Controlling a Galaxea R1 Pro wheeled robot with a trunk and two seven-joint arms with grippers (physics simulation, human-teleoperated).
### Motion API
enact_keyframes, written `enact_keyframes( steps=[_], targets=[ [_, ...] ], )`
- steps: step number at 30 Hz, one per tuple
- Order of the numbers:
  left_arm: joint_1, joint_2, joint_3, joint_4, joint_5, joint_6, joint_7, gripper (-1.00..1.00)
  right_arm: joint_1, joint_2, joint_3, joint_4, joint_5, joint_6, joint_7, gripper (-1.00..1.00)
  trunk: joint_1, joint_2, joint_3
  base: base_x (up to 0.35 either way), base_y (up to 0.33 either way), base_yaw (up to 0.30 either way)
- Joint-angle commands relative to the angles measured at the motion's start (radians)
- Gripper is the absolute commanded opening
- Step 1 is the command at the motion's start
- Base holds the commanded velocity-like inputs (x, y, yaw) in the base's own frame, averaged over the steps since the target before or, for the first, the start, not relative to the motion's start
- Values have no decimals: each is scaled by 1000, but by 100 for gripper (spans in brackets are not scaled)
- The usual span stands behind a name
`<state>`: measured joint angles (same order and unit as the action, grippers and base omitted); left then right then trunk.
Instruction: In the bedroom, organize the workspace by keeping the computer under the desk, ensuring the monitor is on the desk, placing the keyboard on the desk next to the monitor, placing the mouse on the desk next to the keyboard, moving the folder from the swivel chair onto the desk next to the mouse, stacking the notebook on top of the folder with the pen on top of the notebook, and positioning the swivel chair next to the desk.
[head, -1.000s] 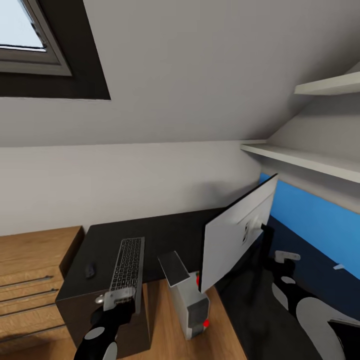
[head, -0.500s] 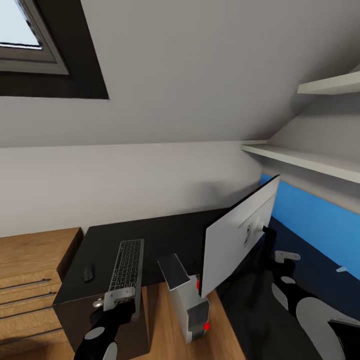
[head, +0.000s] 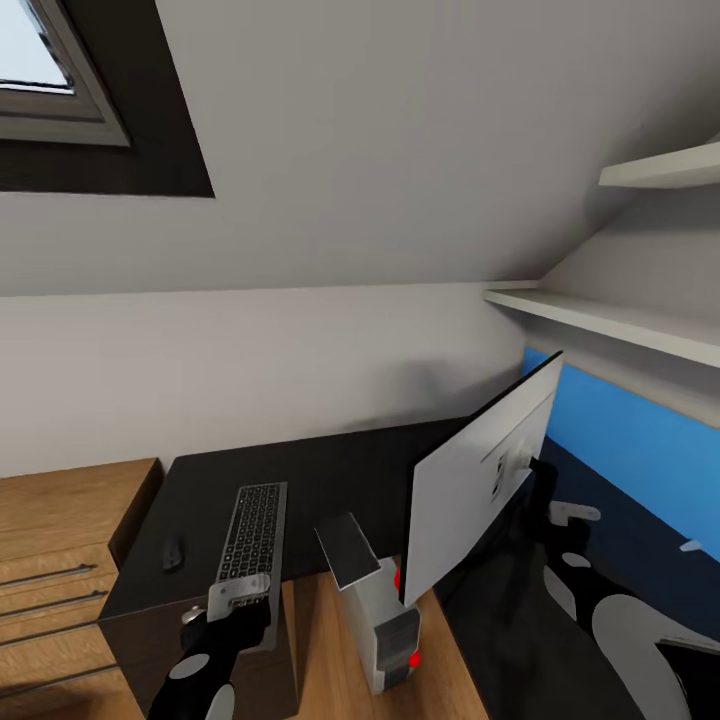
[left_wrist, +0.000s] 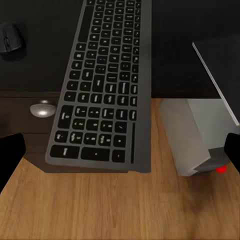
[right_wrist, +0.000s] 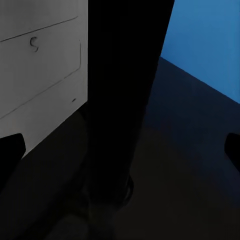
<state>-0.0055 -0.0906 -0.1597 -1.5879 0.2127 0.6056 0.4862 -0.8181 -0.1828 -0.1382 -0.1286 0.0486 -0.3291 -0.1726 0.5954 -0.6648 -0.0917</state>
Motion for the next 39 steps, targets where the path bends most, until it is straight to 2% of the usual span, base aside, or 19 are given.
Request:
enact_keyframes(
  steps=[1, 39],
  targets=[
    [-1, 0, -1, -1, 10, 2, 9, 100, -1, 0, -6, 1, 5, -4, -1, 100, 0, -1, -2, 28, 0, 0],
    [-1, 1, 0, -1, 10, 2, 9, 100, -1, -1, -6, 1, 5, -4, -1, 100, 0, -1, -2, 37, -15, 0]
  ],
)
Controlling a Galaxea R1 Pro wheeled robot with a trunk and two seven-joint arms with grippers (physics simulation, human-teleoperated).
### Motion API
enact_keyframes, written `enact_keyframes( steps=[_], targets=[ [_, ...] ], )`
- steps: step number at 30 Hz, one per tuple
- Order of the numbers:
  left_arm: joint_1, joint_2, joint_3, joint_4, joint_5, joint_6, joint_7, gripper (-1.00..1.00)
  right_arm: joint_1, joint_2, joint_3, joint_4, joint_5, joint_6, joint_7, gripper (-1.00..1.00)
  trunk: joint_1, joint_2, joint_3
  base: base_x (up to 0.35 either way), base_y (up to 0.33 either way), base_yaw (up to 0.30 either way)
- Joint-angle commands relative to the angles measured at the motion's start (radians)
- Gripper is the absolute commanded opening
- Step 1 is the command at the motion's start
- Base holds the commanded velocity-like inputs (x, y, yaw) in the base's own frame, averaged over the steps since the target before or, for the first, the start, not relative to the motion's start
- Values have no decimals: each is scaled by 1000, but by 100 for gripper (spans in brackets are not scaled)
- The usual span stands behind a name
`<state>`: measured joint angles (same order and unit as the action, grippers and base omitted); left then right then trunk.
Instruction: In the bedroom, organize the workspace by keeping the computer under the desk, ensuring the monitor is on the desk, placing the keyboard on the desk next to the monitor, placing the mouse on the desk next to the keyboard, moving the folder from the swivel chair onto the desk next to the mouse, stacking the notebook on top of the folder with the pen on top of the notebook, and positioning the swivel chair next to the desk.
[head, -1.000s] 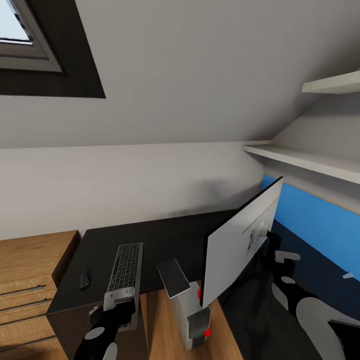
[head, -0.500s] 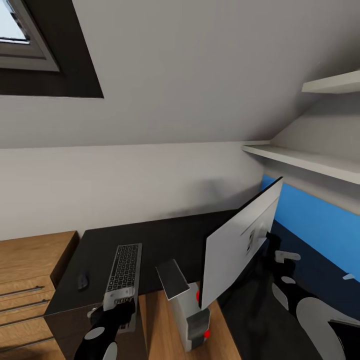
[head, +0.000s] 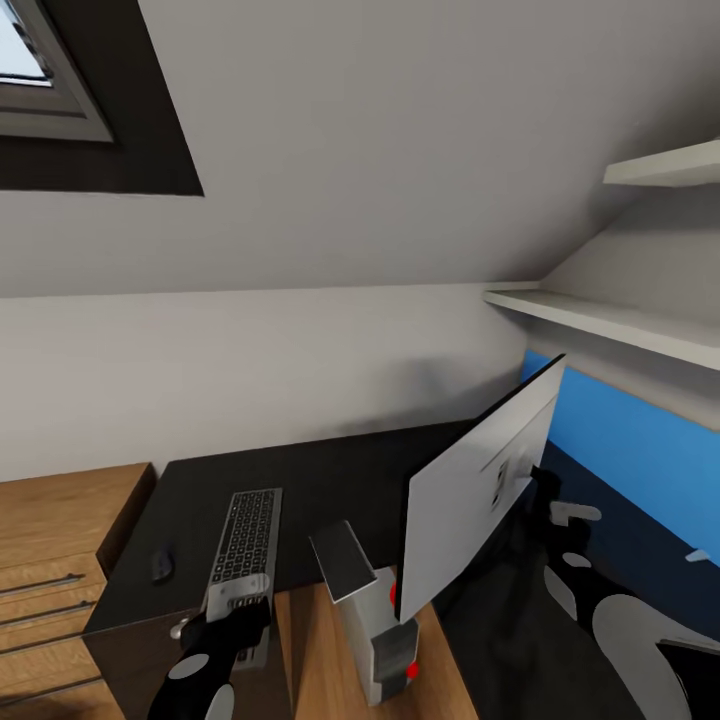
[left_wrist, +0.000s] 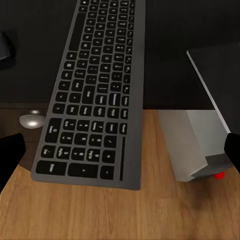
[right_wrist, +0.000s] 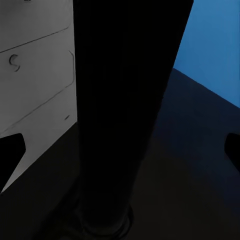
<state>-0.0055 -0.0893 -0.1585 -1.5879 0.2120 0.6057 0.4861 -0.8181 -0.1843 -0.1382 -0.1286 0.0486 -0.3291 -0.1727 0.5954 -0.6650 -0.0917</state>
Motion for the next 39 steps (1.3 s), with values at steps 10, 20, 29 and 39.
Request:
enact_keyframes(
  steps=[10, 20, 29, 39],
  targets=[
    [-1, -1, -1, -1, 12, 2, 9, 100, -1, 0, -6, 1, 5, -4, -1, 100, 0, -1, -2, 58, 0, 0],
    [-1, -1, -1, 1, 12, 1, 9, 100, -1, 0, -6, 0, 5, -4, -1, 100, 0, -1, -2, 32, -21, 0],
    [-1, -1, -1, 2, 12, 2, 9, 100, -1, 1, -5, 0, 5, -4, -1, 100, 0, -1, -2, 12, -7, 0],
    [-1, -1, -1, 1, 12, 1, 9, 100, -1, 2, -4, -1, 5, -4, -1, 100, 0, -1, -2, 53, -1, 0]
  ],
)
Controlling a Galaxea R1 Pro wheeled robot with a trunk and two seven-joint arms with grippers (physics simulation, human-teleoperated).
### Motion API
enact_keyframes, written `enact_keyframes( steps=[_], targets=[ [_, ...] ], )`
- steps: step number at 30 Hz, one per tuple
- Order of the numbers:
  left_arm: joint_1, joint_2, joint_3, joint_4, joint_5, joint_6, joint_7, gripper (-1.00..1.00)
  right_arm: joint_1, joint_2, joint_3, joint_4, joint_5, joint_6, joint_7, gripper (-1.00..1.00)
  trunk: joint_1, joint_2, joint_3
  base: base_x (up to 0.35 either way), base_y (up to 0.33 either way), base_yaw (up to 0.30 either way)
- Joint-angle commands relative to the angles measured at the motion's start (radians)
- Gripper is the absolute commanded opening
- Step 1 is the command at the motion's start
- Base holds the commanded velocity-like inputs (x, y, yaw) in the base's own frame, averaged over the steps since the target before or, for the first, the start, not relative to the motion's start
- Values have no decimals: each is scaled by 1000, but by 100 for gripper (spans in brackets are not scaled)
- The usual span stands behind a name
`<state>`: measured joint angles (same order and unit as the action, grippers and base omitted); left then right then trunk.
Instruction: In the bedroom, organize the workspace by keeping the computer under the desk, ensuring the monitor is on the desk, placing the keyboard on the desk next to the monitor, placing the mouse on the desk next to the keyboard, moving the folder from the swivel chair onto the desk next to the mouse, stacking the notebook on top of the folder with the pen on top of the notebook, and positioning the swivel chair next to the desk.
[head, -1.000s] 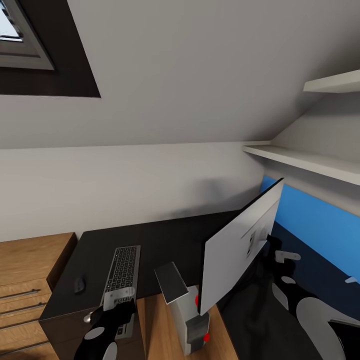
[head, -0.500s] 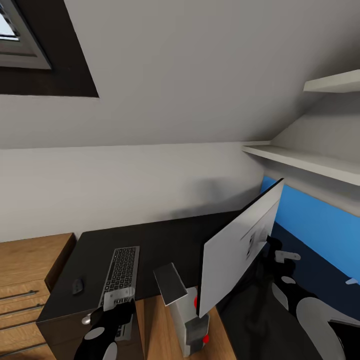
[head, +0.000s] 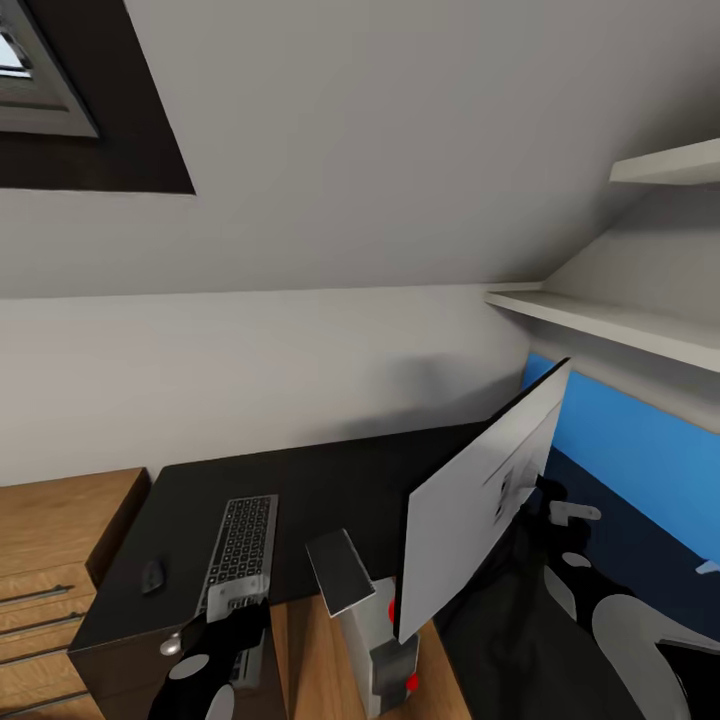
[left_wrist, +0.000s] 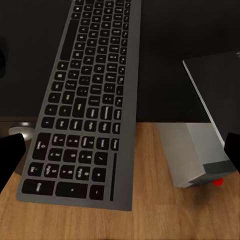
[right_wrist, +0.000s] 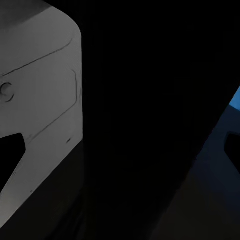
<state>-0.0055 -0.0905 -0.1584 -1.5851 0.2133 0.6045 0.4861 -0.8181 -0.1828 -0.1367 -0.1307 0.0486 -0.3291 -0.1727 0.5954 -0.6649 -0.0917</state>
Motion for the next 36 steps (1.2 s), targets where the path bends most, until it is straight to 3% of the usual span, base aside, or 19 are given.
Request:
enact_keyframes(
  steps=[1, 26, 27, 36],
  targets=[
    [-1, 0, -1, -1, 11, 2, 9, 100, -1, 0, -6, 1, 5, -4, -1, 100, 0, -1, -2, 27, 0, 0],
    [-1, 0, -1, -2, 10, 1, 9, 100, -1, 0, -6, -1, 5, -4, -1, 100, 0, -1, -2, 3, 0, 0],
    [-1, 0, -1, -1, 10, 2, 9, 100, -1, 0, -6, -1, 6, -4, 0, -100, 0, -1, -2, 0, 0, 0],
    [-1, 0, -1, -1, 9, 3, 9, 100, -1, 0, -6, -1, 6, -2, 1, -100, 0, -1, -2, 0, 0, 0]
  ],
)
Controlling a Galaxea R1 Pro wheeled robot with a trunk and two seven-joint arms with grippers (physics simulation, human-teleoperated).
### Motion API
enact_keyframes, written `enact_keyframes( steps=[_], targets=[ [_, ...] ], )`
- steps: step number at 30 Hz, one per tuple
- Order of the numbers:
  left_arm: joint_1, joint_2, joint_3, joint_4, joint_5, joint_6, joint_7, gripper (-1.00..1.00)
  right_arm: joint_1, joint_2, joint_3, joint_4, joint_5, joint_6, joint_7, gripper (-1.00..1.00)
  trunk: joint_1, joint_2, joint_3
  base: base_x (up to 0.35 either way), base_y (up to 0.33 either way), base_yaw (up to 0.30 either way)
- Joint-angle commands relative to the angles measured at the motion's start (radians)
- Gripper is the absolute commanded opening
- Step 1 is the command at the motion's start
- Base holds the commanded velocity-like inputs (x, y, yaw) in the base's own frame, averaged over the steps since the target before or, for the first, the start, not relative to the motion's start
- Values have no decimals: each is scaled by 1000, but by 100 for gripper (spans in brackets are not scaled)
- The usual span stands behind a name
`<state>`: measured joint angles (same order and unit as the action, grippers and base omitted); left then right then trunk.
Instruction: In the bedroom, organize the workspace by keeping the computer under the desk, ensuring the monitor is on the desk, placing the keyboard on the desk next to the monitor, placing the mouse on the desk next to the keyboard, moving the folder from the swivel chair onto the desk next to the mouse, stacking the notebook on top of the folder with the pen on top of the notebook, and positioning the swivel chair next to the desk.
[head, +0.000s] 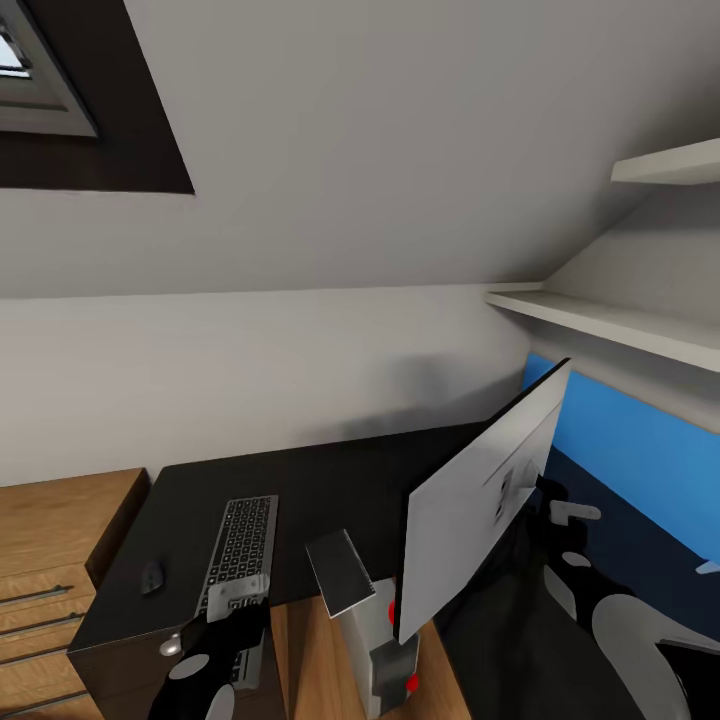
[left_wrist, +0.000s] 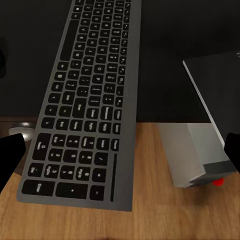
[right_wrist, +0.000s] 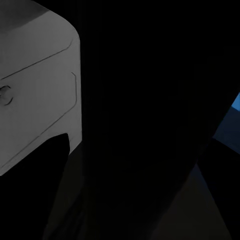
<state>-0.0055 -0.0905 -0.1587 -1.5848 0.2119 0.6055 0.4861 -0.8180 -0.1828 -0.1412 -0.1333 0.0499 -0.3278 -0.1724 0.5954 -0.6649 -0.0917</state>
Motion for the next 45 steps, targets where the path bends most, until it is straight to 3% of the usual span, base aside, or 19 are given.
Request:
enact_keyframes(
  steps=[1, 26, 45],
  targets=[
    [-1, 0, -1, -1, 11, 2, 9, 100, -1, 0, -2, 2, 4, -4, 1, -100, 0, -1, -2, 0, 0, 0],
    [-1, 2, -1, -3, 12, 2, 9, 100, -1, 0, -2, 0, 5, -4, 1, -100, 0, -1, -2, -4, 0, 0],
    [-1, 1, -1, -4, 12, 2, 9, 100, -1, 2, -2, -2, 5, -4, 2, -100, 0, -1, -2, -301, 0, 0]
  ],
)
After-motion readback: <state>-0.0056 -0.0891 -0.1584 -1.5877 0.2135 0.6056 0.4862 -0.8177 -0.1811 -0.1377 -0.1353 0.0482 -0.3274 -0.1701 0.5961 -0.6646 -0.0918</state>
